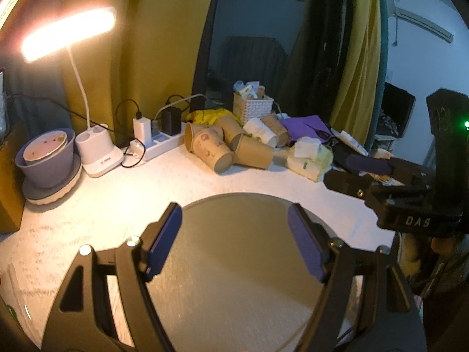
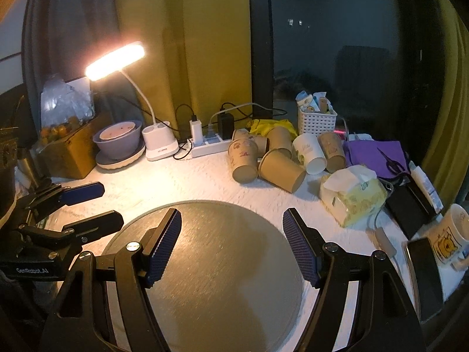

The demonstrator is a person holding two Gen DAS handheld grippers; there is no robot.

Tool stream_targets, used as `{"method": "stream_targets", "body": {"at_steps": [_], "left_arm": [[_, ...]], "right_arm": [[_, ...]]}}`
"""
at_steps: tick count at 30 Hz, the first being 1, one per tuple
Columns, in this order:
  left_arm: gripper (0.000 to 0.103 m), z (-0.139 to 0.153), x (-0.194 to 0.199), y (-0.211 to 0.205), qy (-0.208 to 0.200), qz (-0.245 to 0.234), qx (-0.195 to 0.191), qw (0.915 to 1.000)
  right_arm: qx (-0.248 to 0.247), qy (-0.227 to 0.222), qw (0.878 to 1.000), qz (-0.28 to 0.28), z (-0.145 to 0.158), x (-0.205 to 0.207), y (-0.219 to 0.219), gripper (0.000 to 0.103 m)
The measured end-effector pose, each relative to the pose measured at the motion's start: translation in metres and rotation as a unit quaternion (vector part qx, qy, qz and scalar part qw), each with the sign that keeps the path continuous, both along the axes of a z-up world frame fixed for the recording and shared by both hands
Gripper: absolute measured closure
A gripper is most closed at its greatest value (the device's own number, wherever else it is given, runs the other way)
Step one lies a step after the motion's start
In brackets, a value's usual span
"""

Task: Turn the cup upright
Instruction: 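Move the left tool toward the tipped paper cups beside the power strip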

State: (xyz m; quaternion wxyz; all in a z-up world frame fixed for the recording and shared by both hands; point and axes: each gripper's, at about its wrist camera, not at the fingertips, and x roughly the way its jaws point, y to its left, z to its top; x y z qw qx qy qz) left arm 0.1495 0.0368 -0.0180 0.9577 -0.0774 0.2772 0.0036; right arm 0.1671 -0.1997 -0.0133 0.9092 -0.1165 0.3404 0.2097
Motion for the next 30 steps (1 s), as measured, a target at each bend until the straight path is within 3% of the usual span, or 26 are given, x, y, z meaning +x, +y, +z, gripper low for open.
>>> {"method": "stream_targets", "body": {"at_steps": [22, 30], "left_arm": [[0.027, -0.034, 0.117, 0.037, 0.068, 0.033, 0.003, 0.9971], [0.027, -0.039, 0.153, 0.035, 0.075, 0.027, 0.01, 0.9968]], "right_arm": [[0.006, 0.047, 0.999, 0.023, -0.045, 0.105, 0.007, 0.028], [0.013, 0.062, 0.998, 0.027, -0.062, 0.135, 0.009, 0.028]]}}
